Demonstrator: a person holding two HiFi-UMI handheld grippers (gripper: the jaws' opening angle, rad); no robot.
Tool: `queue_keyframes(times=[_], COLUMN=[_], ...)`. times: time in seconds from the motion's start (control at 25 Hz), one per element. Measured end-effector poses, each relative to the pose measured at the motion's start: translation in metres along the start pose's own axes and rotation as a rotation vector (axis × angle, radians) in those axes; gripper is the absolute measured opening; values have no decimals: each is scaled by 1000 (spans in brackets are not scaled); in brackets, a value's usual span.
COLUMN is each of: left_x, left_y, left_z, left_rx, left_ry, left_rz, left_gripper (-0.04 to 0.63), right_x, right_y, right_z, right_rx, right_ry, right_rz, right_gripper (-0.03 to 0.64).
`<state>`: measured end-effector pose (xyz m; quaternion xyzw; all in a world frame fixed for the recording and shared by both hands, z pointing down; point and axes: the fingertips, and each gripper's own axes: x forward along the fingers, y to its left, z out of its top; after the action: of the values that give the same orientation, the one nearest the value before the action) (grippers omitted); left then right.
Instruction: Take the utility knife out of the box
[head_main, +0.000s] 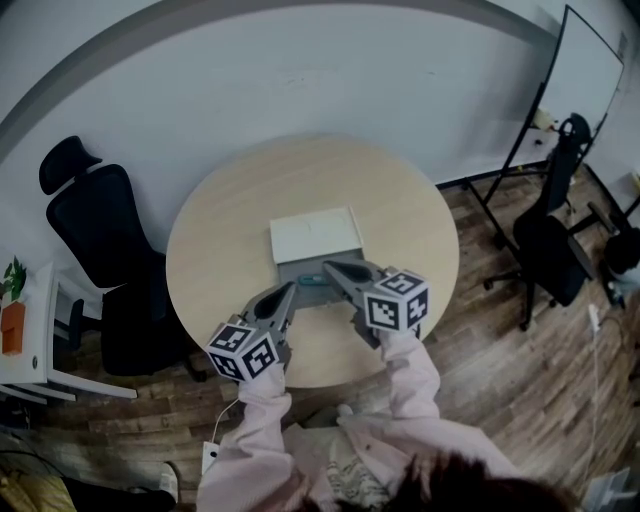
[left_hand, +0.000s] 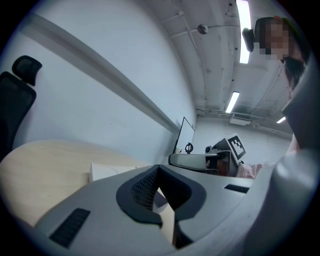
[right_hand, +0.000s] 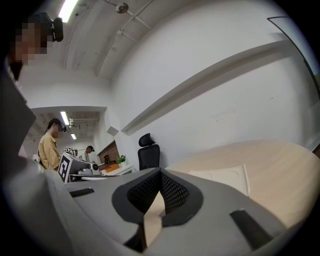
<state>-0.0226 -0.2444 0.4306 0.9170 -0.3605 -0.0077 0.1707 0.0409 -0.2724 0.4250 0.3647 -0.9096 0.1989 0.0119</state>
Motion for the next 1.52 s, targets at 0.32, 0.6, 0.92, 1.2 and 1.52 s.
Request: queue_keyframes(times=[0.32,0.6,0.92,1.2,1.52], left_x=[13,29,43,45,48], left_y=[25,47,56,70,78], left_z=[-10,-17,-33,-54,-67], left_rx=[-51,-92,-133,-210,-257], left_ry=[39,82,128,163,186], left_rz=[2,-11,-24,-23,-22], left_gripper=[8,8,8,8,8], right_x=[26,46,58,80,93], right_y=[-19,-35,-51,-58,-63], right_z=[-11,-19,-29,-57,-83], right_rx=[2,20,33,1,-51], right_ry=[76,123,178,301,436], right_rz=[-12,-21,-17,14,47], right_gripper=[-3,-3,-3,-3,-3])
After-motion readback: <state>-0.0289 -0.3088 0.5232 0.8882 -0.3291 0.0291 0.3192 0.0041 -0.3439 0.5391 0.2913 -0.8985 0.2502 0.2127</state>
